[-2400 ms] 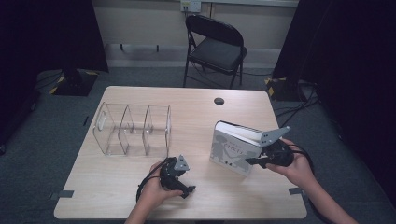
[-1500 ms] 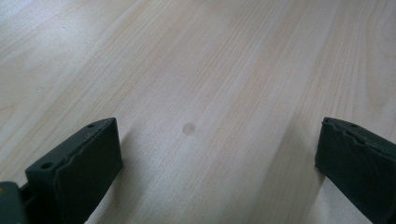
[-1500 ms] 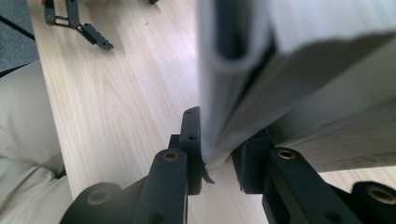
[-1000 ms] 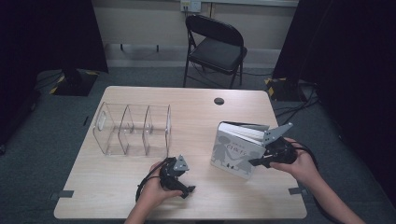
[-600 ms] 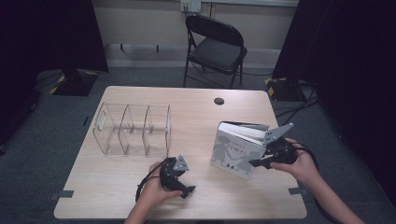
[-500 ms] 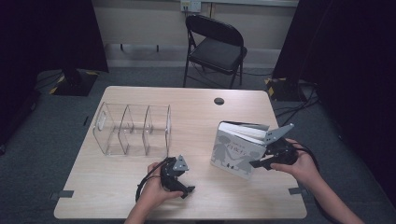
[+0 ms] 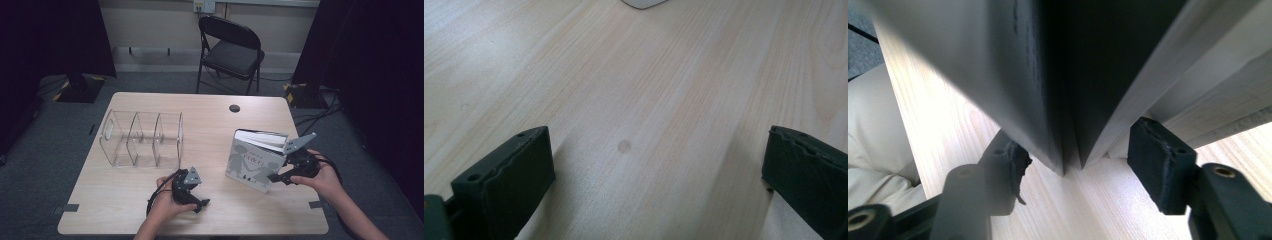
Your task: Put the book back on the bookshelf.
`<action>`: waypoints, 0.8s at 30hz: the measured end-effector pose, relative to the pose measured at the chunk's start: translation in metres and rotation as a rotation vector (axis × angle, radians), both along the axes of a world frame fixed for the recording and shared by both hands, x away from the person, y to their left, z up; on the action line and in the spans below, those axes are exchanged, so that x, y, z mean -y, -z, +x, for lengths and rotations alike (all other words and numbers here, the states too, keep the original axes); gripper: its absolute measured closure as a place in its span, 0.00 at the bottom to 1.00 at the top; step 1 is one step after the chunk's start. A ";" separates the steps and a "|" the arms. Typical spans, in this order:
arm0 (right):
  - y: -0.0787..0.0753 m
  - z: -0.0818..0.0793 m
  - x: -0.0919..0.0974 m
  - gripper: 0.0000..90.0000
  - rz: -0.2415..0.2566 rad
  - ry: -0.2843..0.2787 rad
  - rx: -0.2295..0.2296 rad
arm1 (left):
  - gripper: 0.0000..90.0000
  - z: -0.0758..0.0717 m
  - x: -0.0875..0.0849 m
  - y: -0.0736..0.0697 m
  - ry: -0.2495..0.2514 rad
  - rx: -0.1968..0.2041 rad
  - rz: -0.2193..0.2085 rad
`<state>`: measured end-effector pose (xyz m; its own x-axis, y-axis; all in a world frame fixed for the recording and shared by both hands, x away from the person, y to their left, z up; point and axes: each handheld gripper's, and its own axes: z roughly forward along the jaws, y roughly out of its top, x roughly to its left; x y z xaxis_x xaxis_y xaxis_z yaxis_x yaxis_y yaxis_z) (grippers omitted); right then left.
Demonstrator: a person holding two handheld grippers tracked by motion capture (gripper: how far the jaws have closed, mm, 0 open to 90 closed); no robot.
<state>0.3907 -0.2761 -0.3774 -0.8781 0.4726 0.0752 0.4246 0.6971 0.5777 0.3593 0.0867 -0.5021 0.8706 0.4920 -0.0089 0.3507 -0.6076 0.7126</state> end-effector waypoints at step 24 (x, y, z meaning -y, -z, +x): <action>-0.001 -0.003 0.006 0.28 0.010 -0.026 -0.001 | 0.20 0.015 0.020 -0.027 0.030 -0.115 0.169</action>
